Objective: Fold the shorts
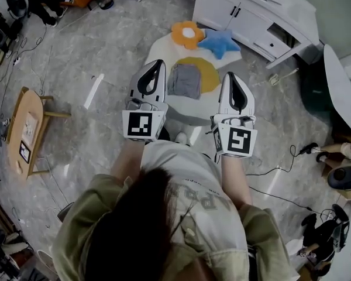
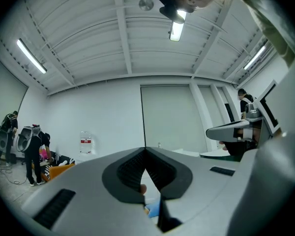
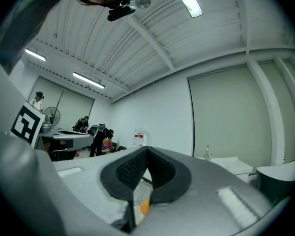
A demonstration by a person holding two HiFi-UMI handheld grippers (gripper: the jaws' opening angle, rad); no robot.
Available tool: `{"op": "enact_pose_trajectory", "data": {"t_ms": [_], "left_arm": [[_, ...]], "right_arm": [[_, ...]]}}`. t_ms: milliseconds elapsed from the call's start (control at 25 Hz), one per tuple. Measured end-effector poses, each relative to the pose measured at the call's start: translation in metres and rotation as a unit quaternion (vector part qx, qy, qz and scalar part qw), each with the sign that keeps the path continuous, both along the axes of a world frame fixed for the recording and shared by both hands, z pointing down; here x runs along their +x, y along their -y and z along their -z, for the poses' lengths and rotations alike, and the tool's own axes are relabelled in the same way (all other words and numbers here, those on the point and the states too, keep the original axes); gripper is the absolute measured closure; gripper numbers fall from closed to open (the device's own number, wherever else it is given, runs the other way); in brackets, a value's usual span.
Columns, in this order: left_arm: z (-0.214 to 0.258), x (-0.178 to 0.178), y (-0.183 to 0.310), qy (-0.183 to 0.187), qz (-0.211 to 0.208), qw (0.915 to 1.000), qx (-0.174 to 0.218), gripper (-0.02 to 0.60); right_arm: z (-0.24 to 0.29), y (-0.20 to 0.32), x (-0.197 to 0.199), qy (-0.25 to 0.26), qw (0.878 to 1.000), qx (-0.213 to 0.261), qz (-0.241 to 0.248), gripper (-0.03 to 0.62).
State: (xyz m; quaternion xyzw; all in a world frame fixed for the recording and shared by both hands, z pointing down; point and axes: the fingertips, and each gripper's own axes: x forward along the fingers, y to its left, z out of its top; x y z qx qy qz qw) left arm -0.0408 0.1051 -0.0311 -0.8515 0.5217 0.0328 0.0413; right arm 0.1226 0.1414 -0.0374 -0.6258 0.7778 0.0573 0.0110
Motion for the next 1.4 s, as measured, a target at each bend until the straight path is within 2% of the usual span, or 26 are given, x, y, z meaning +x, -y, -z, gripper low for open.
{"op": "enact_pose_trajectory", "data": {"t_ms": [320, 640, 880, 1040, 1160, 1280, 1400], "left_arm": [[0.01, 0.001, 0.003, -0.001, 0.001, 0.9999, 0.014, 0.571], [0.013, 0.005, 0.009, -0.002, -0.004, 0.9997, 0.022, 0.571], [0.014, 0.001, 0.011, -0.004, -0.003, 0.9998, 0.021, 0.571], [0.003, 0.003, 0.009, 0.02, -0.007, 0.9997, 0.014, 0.571], [0.006, 0.007, 0.01, 0.007, -0.008, 0.9999, 0.014, 0.572], [0.007, 0.008, 0.012, 0.016, -0.009, 0.9997, 0.017, 0.571], [0.009, 0.009, 0.012, 0.01, -0.006, 0.9998, 0.018, 0.572]], "right_arm": [[0.004, 0.004, -0.001, -0.01, 1.0, 0.01, 0.004, 0.592], [0.003, 0.011, 0.004, -0.032, 0.999, 0.007, -0.028, 0.594], [0.007, 0.009, 0.0, -0.037, 0.999, 0.01, -0.027, 0.595], [0.009, 0.009, 0.002, -0.038, 0.999, 0.01, -0.028, 0.595], [0.011, 0.01, 0.003, -0.035, 0.999, 0.012, -0.026, 0.595], [0.011, 0.011, 0.004, -0.036, 0.999, 0.011, -0.026, 0.594], [0.009, 0.011, 0.007, -0.044, 0.999, 0.009, -0.026, 0.595]]}}
